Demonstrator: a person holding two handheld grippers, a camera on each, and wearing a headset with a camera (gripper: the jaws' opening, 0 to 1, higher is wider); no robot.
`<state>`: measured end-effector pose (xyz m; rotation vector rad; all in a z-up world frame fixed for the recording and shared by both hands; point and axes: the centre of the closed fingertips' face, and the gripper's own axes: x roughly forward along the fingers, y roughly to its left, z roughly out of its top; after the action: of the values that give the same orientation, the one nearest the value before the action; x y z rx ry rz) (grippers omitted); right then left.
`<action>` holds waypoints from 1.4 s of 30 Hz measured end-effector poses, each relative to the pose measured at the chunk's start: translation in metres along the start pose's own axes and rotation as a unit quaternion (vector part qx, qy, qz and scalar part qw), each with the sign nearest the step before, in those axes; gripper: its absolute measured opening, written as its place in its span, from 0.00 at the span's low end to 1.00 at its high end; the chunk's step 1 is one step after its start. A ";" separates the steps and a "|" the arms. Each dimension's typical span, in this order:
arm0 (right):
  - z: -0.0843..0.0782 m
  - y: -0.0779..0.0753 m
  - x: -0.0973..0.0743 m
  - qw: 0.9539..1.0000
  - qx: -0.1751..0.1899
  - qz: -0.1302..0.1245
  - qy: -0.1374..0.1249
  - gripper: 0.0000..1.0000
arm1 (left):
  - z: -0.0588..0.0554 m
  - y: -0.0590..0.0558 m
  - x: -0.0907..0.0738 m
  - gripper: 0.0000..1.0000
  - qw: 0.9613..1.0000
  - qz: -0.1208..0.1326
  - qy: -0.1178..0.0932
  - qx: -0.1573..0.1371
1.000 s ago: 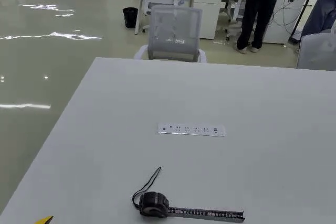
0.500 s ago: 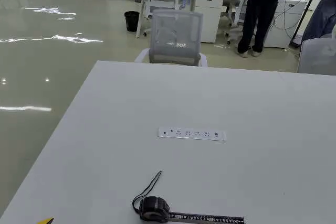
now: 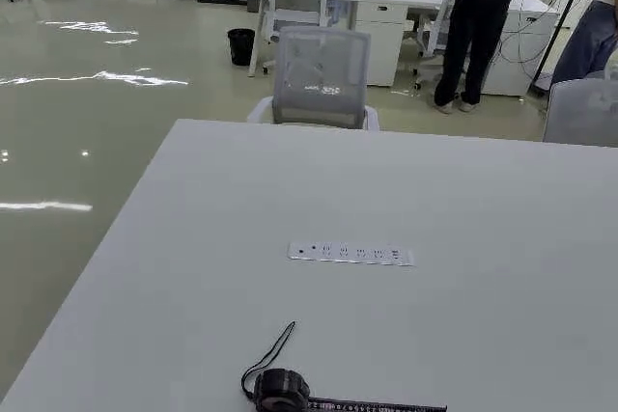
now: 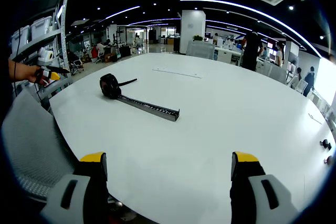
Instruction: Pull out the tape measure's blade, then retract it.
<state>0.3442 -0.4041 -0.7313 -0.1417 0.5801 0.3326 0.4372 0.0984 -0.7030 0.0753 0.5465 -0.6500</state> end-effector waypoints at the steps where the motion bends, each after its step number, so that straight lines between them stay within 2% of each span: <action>1: 0.001 0.000 0.000 1.000 0.000 0.000 0.000 1.00 | 0.001 -0.001 0.000 0.99 1.000 -0.002 -0.003 -0.001; 6: 0.002 0.003 -0.001 1.000 0.000 0.002 -0.001 1.00 | 0.003 -0.004 0.000 0.99 1.000 -0.005 -0.007 0.004; 13: 0.001 0.003 -0.002 1.000 0.001 0.000 0.001 0.99 | -0.002 -0.003 0.001 0.99 1.000 -0.005 -0.003 0.003; 19: 0.000 0.004 -0.002 1.000 0.017 0.004 0.003 0.93 | 0.003 -0.005 0.000 0.99 1.000 -0.003 -0.010 -0.003; 23: 0.001 0.006 -0.002 1.000 0.012 0.002 0.005 0.95 | 0.010 -0.006 -0.003 0.99 1.000 0.001 -0.021 0.001; 32: -0.001 0.006 -0.005 1.000 0.015 0.006 0.005 0.94 | 0.013 -0.002 -0.005 0.99 1.000 0.003 -0.020 0.004; 38: -0.003 0.005 -0.007 1.000 0.020 0.003 0.005 0.95 | 0.008 0.004 -0.005 0.99 1.000 0.005 -0.013 -0.004; 42: -0.001 0.004 -0.008 1.000 0.016 0.001 0.006 0.96 | 0.011 -0.001 -0.001 0.99 1.000 -0.003 -0.012 0.001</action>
<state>0.3361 -0.4024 -0.7279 -0.1114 0.5982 0.3248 0.4413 0.0953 -0.6929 0.0683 0.5230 -0.6576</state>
